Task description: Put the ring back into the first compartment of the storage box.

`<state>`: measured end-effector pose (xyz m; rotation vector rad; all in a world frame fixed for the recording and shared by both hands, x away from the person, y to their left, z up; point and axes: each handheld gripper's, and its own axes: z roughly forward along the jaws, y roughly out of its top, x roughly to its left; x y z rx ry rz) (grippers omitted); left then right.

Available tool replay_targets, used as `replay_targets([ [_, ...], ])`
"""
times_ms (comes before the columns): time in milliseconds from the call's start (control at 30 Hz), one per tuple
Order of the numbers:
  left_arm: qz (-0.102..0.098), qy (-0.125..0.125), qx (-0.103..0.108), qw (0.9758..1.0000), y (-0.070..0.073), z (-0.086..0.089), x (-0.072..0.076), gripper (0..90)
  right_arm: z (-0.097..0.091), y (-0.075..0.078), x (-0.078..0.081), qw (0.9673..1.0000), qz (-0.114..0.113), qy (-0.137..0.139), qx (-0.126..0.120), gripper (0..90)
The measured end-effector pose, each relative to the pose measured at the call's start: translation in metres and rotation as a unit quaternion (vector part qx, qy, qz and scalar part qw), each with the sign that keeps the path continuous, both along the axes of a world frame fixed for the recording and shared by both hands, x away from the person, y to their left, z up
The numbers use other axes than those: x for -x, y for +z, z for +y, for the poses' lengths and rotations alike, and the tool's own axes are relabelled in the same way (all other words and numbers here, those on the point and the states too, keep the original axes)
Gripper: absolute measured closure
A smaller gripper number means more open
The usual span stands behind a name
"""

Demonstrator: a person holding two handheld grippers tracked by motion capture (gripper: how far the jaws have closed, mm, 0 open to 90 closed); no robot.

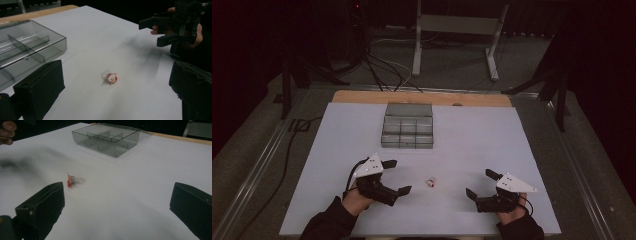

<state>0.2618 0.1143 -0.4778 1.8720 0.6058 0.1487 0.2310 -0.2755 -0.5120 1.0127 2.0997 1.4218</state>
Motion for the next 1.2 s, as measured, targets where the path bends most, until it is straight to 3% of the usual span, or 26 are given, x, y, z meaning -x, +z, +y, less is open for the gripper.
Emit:
replay_targets([
  [367,0.012,0.005,-0.012,0.9998,-0.007,-0.028,-0.001,0.5,-0.001,0.001,0.0,1.0,-0.002,0.001,-0.001,0.0],
  [800,0.028,0.055,-0.017,0.9979,-0.012,-0.048,-0.004,0.5,-0.001,0.001,0.001,1.0,-0.001,0.002,-0.004,0.0],
  [1100,0.051,0.056,-0.028,0.9967,-0.018,-0.062,-0.005,0.5,-0.002,0.001,0.001,1.0,-0.001,0.002,-0.005,0.0],
  [1200,0.052,0.064,-0.047,0.9955,-0.02,-0.066,-0.005,0.6,-0.002,0.001,0.001,1.0,0.0,0.002,-0.005,0.0],
])
